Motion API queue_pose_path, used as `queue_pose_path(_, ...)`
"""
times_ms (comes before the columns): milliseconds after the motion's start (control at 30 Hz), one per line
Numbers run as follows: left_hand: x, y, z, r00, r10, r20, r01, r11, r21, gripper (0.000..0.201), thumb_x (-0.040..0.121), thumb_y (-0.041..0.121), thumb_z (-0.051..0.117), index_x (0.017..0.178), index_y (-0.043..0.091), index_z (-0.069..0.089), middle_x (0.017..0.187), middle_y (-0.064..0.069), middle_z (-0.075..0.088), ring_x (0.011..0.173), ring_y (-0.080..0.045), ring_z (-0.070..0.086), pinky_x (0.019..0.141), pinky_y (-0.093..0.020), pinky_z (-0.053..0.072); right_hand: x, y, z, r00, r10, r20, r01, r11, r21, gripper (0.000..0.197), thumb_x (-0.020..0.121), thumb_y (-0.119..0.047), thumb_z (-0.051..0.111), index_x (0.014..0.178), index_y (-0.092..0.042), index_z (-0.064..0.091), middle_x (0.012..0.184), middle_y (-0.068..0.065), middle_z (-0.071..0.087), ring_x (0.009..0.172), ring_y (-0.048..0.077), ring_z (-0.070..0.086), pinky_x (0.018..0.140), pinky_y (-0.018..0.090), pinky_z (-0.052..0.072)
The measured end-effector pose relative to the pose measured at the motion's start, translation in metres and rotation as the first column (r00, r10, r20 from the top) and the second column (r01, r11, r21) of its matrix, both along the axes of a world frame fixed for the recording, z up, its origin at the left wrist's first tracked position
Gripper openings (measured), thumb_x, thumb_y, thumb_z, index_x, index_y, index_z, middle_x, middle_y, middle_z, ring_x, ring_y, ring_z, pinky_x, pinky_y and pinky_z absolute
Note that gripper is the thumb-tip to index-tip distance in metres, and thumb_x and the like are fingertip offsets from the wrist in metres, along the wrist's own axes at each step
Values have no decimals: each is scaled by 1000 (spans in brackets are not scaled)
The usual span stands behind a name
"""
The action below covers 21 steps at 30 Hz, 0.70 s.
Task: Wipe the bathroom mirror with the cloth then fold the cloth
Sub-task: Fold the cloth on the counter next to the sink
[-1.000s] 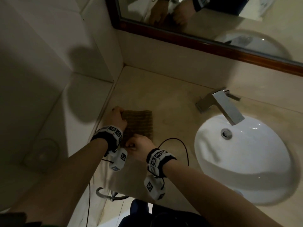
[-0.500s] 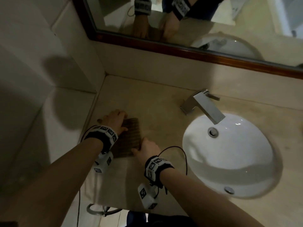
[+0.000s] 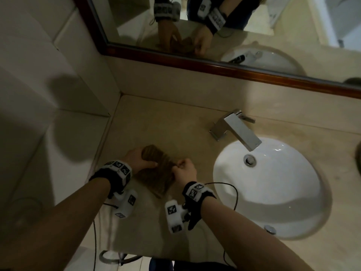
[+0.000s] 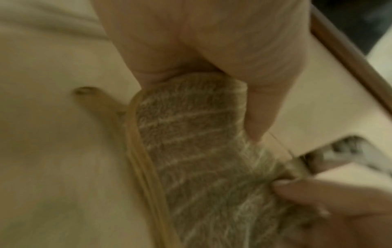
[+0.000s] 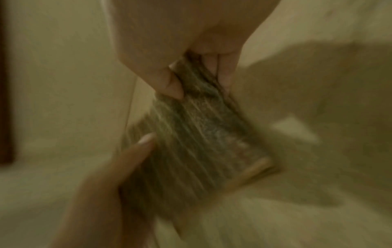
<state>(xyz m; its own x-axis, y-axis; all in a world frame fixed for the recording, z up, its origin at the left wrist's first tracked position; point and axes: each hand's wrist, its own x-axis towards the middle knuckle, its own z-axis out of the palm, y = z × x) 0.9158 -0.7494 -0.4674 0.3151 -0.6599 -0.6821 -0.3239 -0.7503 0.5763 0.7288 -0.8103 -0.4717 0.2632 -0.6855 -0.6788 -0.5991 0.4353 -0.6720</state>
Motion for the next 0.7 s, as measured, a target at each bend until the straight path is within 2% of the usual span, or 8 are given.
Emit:
queue_pose_path(100,-13,7,-3,981,168,-102,-175,982,-73,73,76,56,73,135,17,53,127,-3,59,117,-23,56,102,-36,44,-4,-6,-15,988,-152,21,149,983,103,35,76,-16,72,109,-7,63,101,6,67,96,25,65,84,37,54)
queue_pose_path(200,-29,11,-3,948,262,-178,-286,950,-125,87,75,71,60,141,16,47,138,-5,54,123,-24,53,107,-39,41,-13,-7,-17,946,-309,99,277,928,249,18,78,-8,73,93,-1,68,94,12,69,94,31,66,90,46,54)
queue_pose_path(267,-38,13,0,897,364,-250,-403,907,-125,84,80,69,58,142,15,45,139,-8,53,123,-26,53,108,-43,41,-19,-7,-15,927,-360,105,305,886,349,12,79,-13,73,86,-5,69,96,14,71,97,33,66,94,52,51)
queue_pose_path(367,-51,14,8,846,436,-306,-489,864,-119,79,82,69,53,142,18,46,135,-8,56,120,-28,55,106,-43,43,-21,-1,-8,904,-405,133,306,833,461,24,83,-22,68,101,-8,68,109,14,70,107,35,62,102,53,44)
queue_pose_path(467,-60,15,21,806,486,-338,-543,834,-95,69,91,64,44,143,18,45,133,-8,56,120,-31,54,104,-43,43,-22,7,-1,836,-525,159,356,740,570,45,84,-35,67,116,-5,65,117,18,67,111,38,61,102,55,43)
queue_pose_path(533,-66,20,29,788,502,-356,-561,824,-79,86,80,79,42,143,20,45,134,-8,56,121,-32,54,106,-46,42,-26,10,10,814,-554,174,363,719,593,47,87,-40,65,116,-4,65,115,20,68,107,39,63,98,55,46)
queue_pose_path(600,-69,26,34,785,502,-364,-568,817,-100,96,72,87,39,141,20,47,135,-10,57,120,-33,54,107,-49,41,-34,12,24,815,-546,192,378,753,538,41,91,-38,63,111,-2,64,108,19,68,99,36,65,93,51,50)
queue_pose_path(700,-82,35,52,802,513,-307,-582,787,-205,65,97,59,34,143,14,44,138,-11,52,124,-33,51,108,-40,38,-47,23,39,849,-485,209,363,824,436,33,92,-35,62,105,-5,64,104,15,67,97,35,63,92,48,51)
